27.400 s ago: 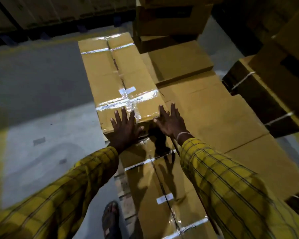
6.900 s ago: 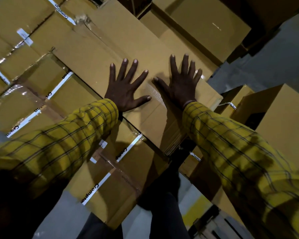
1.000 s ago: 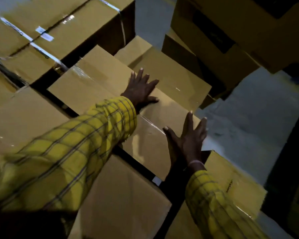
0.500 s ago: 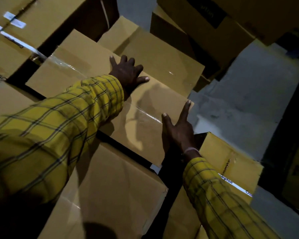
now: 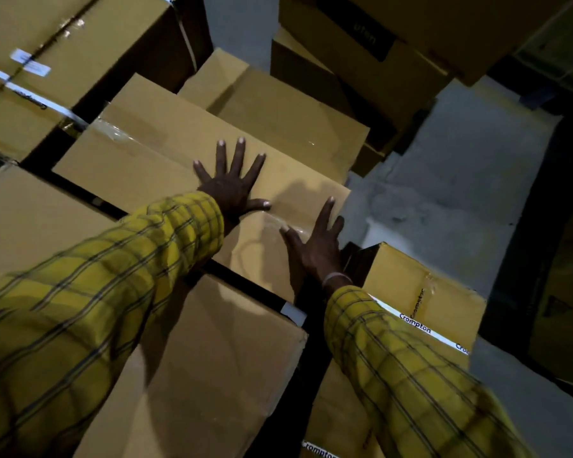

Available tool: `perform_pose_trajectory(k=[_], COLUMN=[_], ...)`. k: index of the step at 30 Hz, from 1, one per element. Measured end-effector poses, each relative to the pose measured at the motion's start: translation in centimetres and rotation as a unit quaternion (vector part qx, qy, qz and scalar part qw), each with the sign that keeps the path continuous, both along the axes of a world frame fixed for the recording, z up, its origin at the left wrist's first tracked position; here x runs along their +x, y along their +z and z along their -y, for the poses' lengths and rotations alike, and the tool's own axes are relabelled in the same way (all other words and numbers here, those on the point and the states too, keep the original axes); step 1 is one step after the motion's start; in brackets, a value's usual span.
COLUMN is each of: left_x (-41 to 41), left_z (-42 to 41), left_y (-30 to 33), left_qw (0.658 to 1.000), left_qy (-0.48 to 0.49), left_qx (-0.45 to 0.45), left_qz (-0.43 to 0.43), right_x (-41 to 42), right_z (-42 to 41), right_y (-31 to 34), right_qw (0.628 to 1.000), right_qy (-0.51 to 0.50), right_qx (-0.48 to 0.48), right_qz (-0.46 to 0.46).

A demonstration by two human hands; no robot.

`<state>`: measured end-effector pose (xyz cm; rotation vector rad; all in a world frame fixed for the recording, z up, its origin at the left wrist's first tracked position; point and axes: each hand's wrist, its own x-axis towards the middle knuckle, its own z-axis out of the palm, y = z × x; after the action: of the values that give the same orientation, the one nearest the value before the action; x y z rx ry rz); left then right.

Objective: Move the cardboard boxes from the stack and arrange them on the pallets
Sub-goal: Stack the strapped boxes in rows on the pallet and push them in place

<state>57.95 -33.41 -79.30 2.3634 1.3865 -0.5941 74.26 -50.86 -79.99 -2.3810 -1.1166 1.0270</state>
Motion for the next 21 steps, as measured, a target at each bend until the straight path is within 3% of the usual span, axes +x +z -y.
perform_pose_trajectory(k=[7,10,14,18,21], left_x=[1.1,4.5,11.7,18.4,21.0], left_z=[6.1,9.8,16.8,25.1,30.5], left_y=[3.9,5.9,7.1,3.8,-0.6], left_qw=[0.992,0.991,0.988,0.981,0.983], left_qy=[0.034,-0.006,-0.058,-0.102,-0.11], left_qx=[-0.117,-0.133,-0.138,-0.139,-0.136], left_qz=[-0.037,-0.029,0.022,0.087,0.061], right_x=[0.2,2.2,5.9,11.1,14.5], right_z=[5.0,8.3,15.2,21.7,26.5], right_y=[0.1,0.3,0.4,-1.2,-2.9], right_qw=[0.99,0.986,0.991,0.998,0.995], right_qy=[0.13,0.161,0.111,0.045,0.02], right_qx=[-0.02,0.002,0.065,0.007,-0.048], right_qz=[-0.042,-0.052,-0.024,0.047,0.086])
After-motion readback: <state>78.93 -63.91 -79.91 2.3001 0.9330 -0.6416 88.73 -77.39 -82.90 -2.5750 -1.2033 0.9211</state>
